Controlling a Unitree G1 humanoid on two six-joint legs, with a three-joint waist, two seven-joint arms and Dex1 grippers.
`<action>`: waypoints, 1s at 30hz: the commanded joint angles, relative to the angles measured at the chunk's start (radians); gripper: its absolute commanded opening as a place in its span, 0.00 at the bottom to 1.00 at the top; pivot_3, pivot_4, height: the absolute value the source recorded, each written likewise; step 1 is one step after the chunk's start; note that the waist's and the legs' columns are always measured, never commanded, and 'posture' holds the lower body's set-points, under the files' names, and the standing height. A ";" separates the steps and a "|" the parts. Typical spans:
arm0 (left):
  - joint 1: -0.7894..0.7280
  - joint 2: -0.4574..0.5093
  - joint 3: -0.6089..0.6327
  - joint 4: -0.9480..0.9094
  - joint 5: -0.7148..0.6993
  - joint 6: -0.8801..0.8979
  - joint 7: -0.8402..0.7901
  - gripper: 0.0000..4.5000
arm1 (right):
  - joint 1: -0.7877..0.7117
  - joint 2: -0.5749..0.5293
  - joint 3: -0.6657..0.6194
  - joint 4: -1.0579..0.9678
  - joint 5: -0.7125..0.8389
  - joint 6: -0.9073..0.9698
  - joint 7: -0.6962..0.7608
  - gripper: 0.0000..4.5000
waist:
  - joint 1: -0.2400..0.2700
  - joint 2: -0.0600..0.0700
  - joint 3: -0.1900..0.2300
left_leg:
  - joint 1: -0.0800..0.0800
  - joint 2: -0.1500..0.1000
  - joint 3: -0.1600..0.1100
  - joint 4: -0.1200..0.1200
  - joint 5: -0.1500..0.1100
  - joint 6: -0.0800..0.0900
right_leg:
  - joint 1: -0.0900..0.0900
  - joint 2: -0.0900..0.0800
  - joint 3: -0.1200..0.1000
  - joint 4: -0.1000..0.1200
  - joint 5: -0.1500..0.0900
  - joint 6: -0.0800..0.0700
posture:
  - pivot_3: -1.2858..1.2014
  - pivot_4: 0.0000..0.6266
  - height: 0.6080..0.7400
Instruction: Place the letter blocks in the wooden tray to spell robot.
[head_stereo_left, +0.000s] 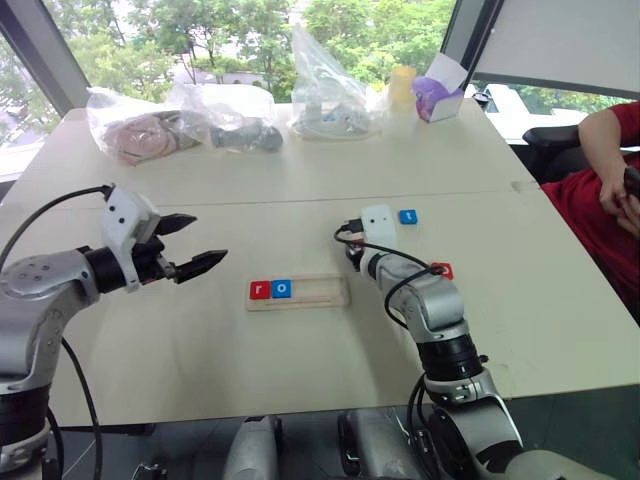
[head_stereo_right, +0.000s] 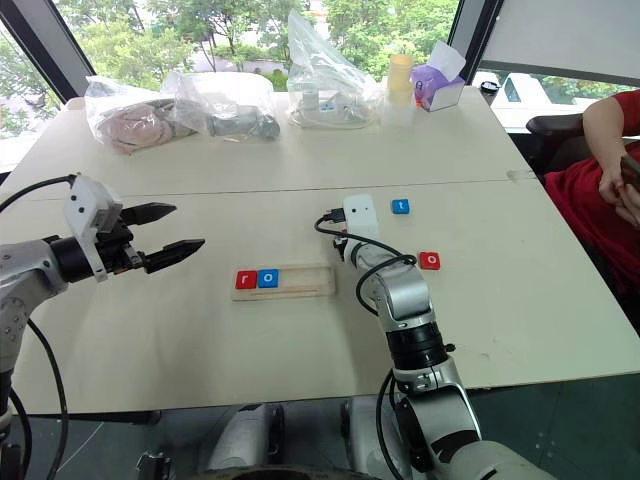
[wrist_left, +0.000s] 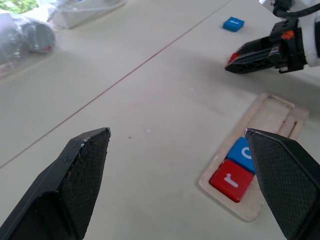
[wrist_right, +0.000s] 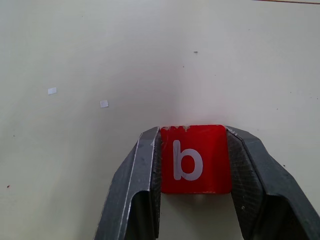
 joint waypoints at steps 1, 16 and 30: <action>-0.015 0.000 -0.022 -0.042 -0.012 -0.016 0.002 1.00 | 0.000 -0.028 -0.016 -0.040 -0.033 -0.006 0.001 0.27 | 0.000 0.000 0.000 | 0.000 0.000 0.000 0.000 0.000 0.000 | 0.000 0.000 0.000 0.000 0.000 0.000 | 0.52 0.24 1.00; -0.017 0.050 -0.163 -0.128 -0.042 0.013 -0.082 1.00 | 0.352 -0.043 -0.132 -0.737 0.053 0.502 0.062 0.27 | -0.002 0.001 0.000 | 0.001 0.000 -0.001 -0.001 0.000 0.000 | 0.000 0.001 0.000 -0.001 -0.001 -0.002 | 0.52 0.24 1.00; -0.020 0.052 -0.204 -0.070 0.000 -0.030 -0.101 1.00 | 0.300 0.032 -0.136 -0.702 0.038 0.620 0.068 0.84 | 0.000 0.000 0.000 | 0.000 0.000 0.000 -0.001 0.000 0.000 | 0.000 0.000 0.000 -0.002 -0.003 -0.003 | 0.52 0.24 1.00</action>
